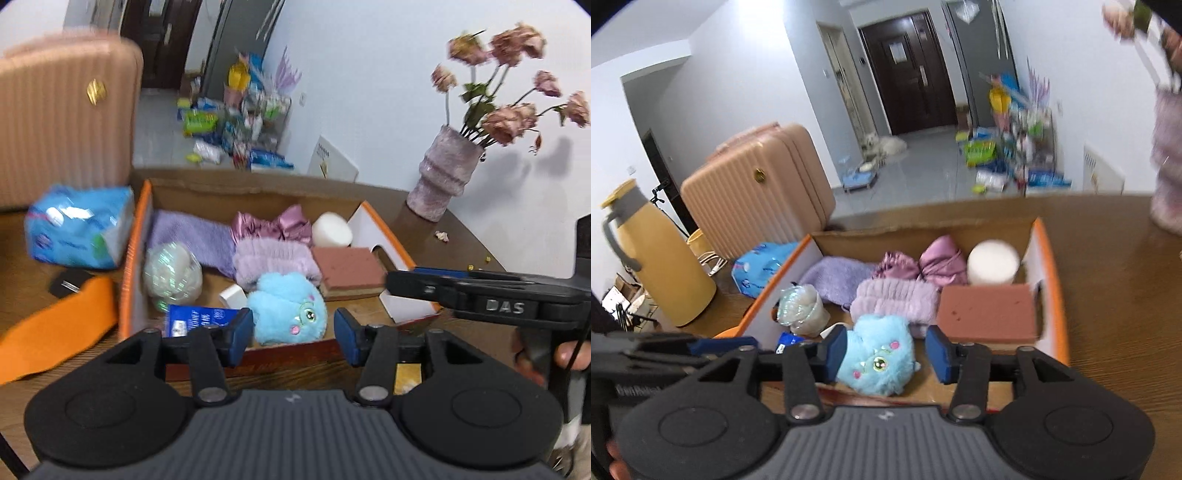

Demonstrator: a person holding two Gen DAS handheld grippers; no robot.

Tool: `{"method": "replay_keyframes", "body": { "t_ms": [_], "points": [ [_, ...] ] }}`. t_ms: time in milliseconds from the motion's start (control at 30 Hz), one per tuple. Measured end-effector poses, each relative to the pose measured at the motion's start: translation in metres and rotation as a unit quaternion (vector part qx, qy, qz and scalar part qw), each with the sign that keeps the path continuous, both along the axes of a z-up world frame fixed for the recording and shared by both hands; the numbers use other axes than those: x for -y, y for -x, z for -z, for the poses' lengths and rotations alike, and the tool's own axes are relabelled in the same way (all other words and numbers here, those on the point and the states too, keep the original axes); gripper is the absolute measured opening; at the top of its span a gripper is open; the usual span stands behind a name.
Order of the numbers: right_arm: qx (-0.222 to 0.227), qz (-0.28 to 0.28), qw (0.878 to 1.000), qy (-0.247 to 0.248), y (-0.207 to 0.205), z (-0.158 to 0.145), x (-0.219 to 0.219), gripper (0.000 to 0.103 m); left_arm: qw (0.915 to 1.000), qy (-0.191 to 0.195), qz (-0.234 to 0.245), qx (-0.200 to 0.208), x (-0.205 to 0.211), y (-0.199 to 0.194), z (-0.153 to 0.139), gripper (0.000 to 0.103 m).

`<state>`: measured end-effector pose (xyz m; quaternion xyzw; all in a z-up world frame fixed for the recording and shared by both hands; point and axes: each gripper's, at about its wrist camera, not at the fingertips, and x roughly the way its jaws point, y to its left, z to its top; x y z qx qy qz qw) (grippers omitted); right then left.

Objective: Organize soft objects
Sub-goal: 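Open both grippers and withdraw them from the box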

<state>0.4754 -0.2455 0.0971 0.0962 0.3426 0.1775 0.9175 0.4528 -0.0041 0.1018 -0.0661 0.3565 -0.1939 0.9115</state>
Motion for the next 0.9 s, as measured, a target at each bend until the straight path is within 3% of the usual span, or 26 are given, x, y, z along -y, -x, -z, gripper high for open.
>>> {"method": "replay_keyframes", "body": {
  "t_ms": [133, 267, 467, 633, 800, 900],
  "points": [
    [0.027, -0.002, 1.000, 0.002, 0.044, -0.026, 0.018, 0.059, 0.9981, -0.035, -0.002, 0.052, -0.002, 0.049, -0.026, 0.056],
    [0.054, 0.003, 0.998, 0.013, 0.088, -0.045, 0.036, 0.064, 0.9946, -0.052, -0.012, 0.089, -0.001, 0.095, -0.041, 0.076],
    [0.087, 0.024, 0.995, 0.037, 0.144, -0.053, 0.050, 0.071, 0.9909, -0.065, -0.036, 0.112, 0.000, 0.149, -0.042, 0.087],
    [0.125, 0.020, 0.991, 0.047, 0.203, -0.042, 0.051, 0.084, 0.9860, -0.074, -0.062, 0.136, -0.005, 0.200, -0.027, 0.094],
    [0.170, 0.031, 0.983, 0.068, 0.271, -0.015, 0.052, 0.085, 0.9790, -0.099, -0.081, 0.158, -0.007, 0.261, 0.000, 0.100],
    [0.171, 0.052, 0.981, 0.073, 0.308, 0.010, 0.055, 0.085, 0.9754, -0.112, -0.097, 0.163, -0.009, 0.295, 0.023, 0.103]
  ]
}}
